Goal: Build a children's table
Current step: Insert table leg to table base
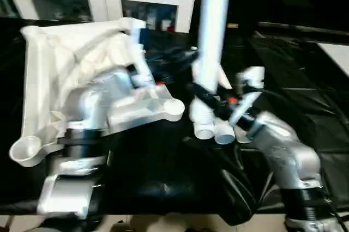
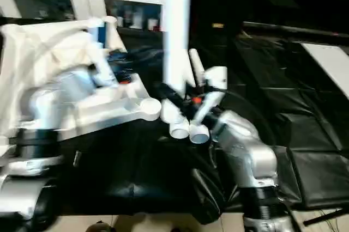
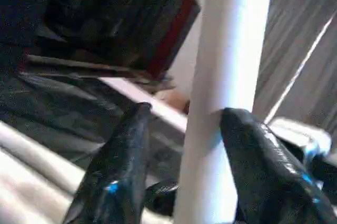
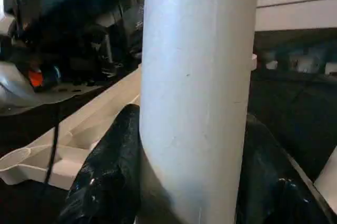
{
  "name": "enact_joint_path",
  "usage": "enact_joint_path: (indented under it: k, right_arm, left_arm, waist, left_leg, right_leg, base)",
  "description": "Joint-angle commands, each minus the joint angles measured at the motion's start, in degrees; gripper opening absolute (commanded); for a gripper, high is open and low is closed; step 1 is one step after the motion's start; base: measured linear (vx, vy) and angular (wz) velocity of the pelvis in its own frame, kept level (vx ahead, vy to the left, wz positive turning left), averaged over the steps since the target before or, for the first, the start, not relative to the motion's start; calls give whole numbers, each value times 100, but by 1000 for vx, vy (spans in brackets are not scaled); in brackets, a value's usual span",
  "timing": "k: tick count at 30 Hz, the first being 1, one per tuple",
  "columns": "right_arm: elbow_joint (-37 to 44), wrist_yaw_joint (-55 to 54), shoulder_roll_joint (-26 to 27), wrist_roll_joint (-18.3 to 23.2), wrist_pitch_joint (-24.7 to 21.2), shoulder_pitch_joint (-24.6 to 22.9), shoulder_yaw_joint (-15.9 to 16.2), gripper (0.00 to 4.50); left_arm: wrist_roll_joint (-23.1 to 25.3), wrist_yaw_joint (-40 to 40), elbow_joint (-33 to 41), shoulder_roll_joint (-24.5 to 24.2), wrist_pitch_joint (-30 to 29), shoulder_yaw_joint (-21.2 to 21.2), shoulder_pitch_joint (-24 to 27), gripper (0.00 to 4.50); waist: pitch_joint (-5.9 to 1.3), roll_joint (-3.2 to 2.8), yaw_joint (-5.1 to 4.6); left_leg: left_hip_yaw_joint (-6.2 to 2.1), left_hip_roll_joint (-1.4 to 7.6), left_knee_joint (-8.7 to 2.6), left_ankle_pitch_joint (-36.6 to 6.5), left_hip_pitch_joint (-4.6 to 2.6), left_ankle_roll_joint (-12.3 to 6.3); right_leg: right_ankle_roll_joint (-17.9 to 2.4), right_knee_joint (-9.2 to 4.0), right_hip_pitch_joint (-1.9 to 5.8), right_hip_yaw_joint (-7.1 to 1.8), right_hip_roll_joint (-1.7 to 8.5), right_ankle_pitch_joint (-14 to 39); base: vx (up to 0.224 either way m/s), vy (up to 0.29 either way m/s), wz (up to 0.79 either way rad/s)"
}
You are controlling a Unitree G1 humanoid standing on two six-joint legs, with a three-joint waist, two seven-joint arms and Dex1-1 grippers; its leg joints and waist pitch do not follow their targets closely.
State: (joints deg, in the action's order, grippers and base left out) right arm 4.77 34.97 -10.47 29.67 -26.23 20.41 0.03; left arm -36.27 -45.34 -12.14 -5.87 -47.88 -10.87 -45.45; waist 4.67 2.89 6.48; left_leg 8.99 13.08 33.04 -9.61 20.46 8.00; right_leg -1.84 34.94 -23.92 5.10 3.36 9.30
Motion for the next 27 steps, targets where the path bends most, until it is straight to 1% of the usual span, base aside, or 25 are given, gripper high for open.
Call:
enact_joint_path:
  k: [1, 2, 3, 4, 6, 7, 8, 9, 10, 11, 12, 13, 15, 16, 17, 18, 19, 20, 21, 22, 23, 25, 26, 27]
  right_arm:
    - [201, 50, -17, 80, -111, 62, 169, 184]
    - [208, 45, -27, 80, -111, 64, 158, 184]
    - [245, 26, -52, 82, -123, 64, 135, 184]
    - [324, -14, -59, 125, -172, 58, 81, 184]
    - [421, -51, -62, 174, -227, 40, 41, 184]
    - [494, -70, -63, 200, -267, 19, 34, 184]
    - [546, -58, -70, 244, -302, 8, 20, 184]
    - [548, -1, -101, 231, -318, -5, 45, 184]
    - [540, 41, -123, 214, -326, -11, 64, 184]
    - [545, 44, -133, 195, -337, -23, 83, 184]
    - [555, 48, -151, 163, -355, -43, 116, 184]
    - [617, 113, -264, 183, -627, -11, 239, 184]
    - [687, 202, -398, 163, -745, -22, 360, 184]
    - [687, 240, -446, 152, -751, -34, 379, 184]
    - [687, 271, -485, 143, -755, -44, 395, 184]
    - [656, 294, -541, 145, -773, -55, 373, 184]
    - [648, 292, -557, 162, -801, -56, 350, 184]
    - [660, 339, -563, 262, -852, -42, 301, 184]
    - [674, 379, -567, 339, -892, -32, 269, 184]
    - [674, 388, -567, 357, -897, -29, 258, 184]
    - [666, 427, -566, 465, -935, -10, 192, 184]
    - [638, 463, -543, 599, -987, 10, 131, 184]
    - [622, 507, -534, 700, -1028, 16, 96, 184]
    - [612, 542, -530, 762, -1054, 18, 75, 184]
  left_arm:
    - [-606, -185, 235, 69, -465, 55, -199, 281]
    - [-625, -209, 232, 50, -473, 61, -194, 291]
    - [-654, -253, 225, -2, -485, 74, -181, 297]
    - [-578, -298, 175, -33, -474, 58, -176, 300]
    - [-531, -372, 166, -72, -480, 42, -151, 307]
    - [-526, -403, 181, -95, -502, 22, -132, 325]
    - [-534, -426, 179, -119, -511, 3, -119, 335]
    - [-500, -435, 144, -136, -439, 34, -95, 335]
    - [-485, -429, 116, -147, -388, 60, -81, 349]
    - [-467, -406, 115, -145, -375, 76, -74, 349]
    - [-438, -367, 114, -142, -351, 102, -61, 358]
    - [-332, -192, 49, -131, -221, 192, -160, 369]
    - [-226, -113, -46, -133, -111, 260, -239, 387]
    - [-161, -131, -83, -137, -50, 300, -261, 394]
    - [-109, -145, -114, -140, 0, 333, -278, 394]
    - [50, -35, -255, -140, 101, 356, -363, 365]
    - [118, 58, -343, -138, 137, 333, -420, 350]
    - [73, 176, -412, -120, 95, 223, -491, 357]
    - [29, 248, -452, -109, 59, 141, -539, 357]
    - [20, 258, -457, -108, 51, 128, -548, 333]
    - [-40, 287, -470, -123, 15, 92, -582, 313]
    - [-105, 227, -466, -173, -1, 119, -576, 309]
    - [-142, 204, -481, -187, -22, 109, -583, 304]
    - [-153, 191, -488, -194, -33, 106, -587, 304]
  waist:
    - [-519, -126, 50]
    - [-522, -107, 37]
    - [-523, -117, 40]
    - [-525, -132, 39]
    - [-523, -118, 32]
    - [-516, -148, 33]
    - [-519, -145, 32]
    - [-517, -140, 29]
    - [-507, -143, 27]
    - [-509, -145, 27]
    - [-503, -150, 26]
    - [-507, -202, 22]
    - [-502, -168, 23]
    - [-510, -166, 29]
    - [-507, -130, 26]
    - [-511, -151, 37]
    - [-501, -161, 46]
    - [-502, -148, 40]
    - [-514, -157, 58]
    - [-516, -155, 60]
    - [-521, -152, 59]
    - [-529, -142, 63]
    - [-534, -121, 64]
    - [-539, -137, 67]
  left_leg:
    - [72, -84, -282, -800, 48, -159]
    - [73, -95, -279, -742, 68, -223]
    - [79, -98, -272, -686, 64, -267]
    - [77, -95, -276, -637, 65, -295]
    - [84, -89, -279, -637, 55, -299]
    - [78, -76, -288, -686, 43, -285]
    - [79, -73, -286, -706, 40, -274]
    - [80, -68, -287, -746, 30, -264]
    - [84, -69, -290, -795, 35, -257]
    - [85, -68, -289, -823, 29, -245]
    - [87, -68, -291, -867, 20, -230]
    - [85, -66, -291, -936, -5, -211]
    - [82, -72, -295, -980, -8, -205]
    - [83, -80, -288, -968, 2, -207]
    - [82, -80, -293, -942, 19, -228]
    - [75, -73, -291, -907, 26, -217]
    - [80, -88, -283, -964, 14, -215]
    - [83, -92, -281, -966, 20, -211]
    - [75, -93, -277, -893, 35, -200]
    - [78, -92, -271, -872, 33, -203]
    - [71, -86, -269, -855, 41, -207]
    - [63, -81, -264, -793, 55, -224]
    - [64, -80, -264, -764, 60, -232]
    - [62, -77, -260, -736, 56, -244]
  right_leg:
    - [-857, -396, 449, -274, 339, 989]
    - [-903, -388, 466, -271, 325, 906]
    - [-894, -390, 467, -271, 323, 888]
    - [-854, -392, 473, -271, 322, 915]
    - [-803, -406, 469, -267, 319, 995]
    - [-768, -414, 455, -262, 325, 1118]
    - [-750, -419, 453, -262, 326, 1149]
    - [-726, -420, 447, -264, 332, 1210]
    - [-691, -439, 445, -262, 332, 1303]
    - [-678, -442, 443, -262, 336, 1350]
    - [-647, -459, 435, -261, 335, 1447]
    - [-637, -481, 423, -265, 321, 1472]
    - [-636, -470, 439, -263, 308, 1423]
    - [-596, -467, 450, -264, 315, 1465]
    - [-557, -484, 458, -259, 319, 1508]
    - [-524, -476, 456, -255, 333, 1561]
    - [-435, -506, 441, -245, 325, 1754]
    - [-401, -517, 448, -245, 327, 1816]
    - [-403, -503, 461, -244, 339, 1812]
    - [-413, -502, 451, -244, 333, 1771]
    - [-457, -484, 458, -241, 333, 1677]
    - [-571, -452, 466, -240, 337, 1464]
    - [-595, -445, 472, -241, 339, 1401]
    - [-658, -429, 468, -245, 341, 1296]
  base:
    - [0, 0, 0]
    - [0, 0, 0]
    - [0, 0, 0]
    - [0, 0, 0]
    - [0, 0, 0]
    - [0, 0, 0]
    - [0, 0, 0]
    - [0, 0, 0]
    - [0, 0, 0]
    - [0, 0, 0]
    - [0, 0, 0]
    - [0, 0, 0]
    - [0, 0, 0]
    - [0, 0, 0]
    - [0, 0, 0]
    - [0, 0, 0]
    - [0, 0, 0]
    - [0, 0, 0]
    - [0, 0, 0]
    - [0, 0, 0]
    - [0, 0, 0]
    - [0, 0, 0]
    - [0, 0, 0]
    - [0, 0, 0]
